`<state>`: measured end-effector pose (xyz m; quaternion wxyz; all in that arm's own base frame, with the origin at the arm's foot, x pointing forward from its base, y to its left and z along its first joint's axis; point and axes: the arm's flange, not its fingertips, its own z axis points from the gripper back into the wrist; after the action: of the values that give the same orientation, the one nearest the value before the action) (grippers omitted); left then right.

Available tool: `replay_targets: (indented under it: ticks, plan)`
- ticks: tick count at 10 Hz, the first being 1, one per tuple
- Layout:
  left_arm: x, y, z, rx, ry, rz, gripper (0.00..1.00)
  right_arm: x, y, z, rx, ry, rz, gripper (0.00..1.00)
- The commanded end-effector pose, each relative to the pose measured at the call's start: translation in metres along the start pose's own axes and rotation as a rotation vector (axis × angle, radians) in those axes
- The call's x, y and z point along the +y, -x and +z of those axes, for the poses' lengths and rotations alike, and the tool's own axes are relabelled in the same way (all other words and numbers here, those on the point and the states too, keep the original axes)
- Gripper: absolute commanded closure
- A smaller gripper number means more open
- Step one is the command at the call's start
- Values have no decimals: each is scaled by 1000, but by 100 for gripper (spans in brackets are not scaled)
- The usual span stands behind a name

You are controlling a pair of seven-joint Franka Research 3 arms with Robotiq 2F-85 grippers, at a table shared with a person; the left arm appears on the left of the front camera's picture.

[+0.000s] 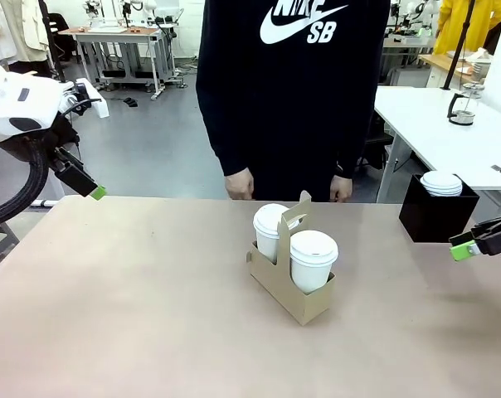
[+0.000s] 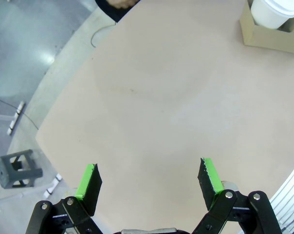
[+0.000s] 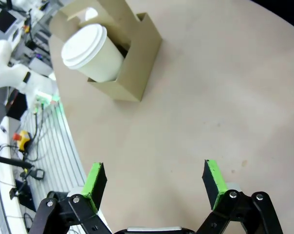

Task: Pour a drink into a cup and package it in a carrier.
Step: Insert the held 600 ml Paper Cup into the Cup Carrier.

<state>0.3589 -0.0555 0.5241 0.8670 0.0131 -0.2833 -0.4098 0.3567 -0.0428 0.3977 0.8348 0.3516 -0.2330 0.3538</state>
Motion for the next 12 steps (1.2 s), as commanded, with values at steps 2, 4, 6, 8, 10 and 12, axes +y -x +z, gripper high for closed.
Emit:
replay_targets:
  ticks: [2, 4, 6, 8, 10, 12]
  plan:
    - [-1, 0, 2, 3, -8, 14, 0, 1, 1, 2, 5, 0, 18, 0]
    - [-1, 0, 2, 3, -8, 14, 0, 1, 1, 2, 5, 0, 18, 0]
    - [-1, 0, 2, 3, -8, 14, 0, 1, 1, 2, 5, 0, 18, 0]
    - [-1, 0, 2, 3, -8, 14, 0, 1, 1, 2, 5, 0, 18, 0]
    - [-1, 0, 2, 3, -8, 14, 0, 1, 1, 2, 5, 0, 18, 0]
    - [-1, 0, 2, 3, -8, 14, 0, 1, 1, 2, 5, 0, 18, 0]
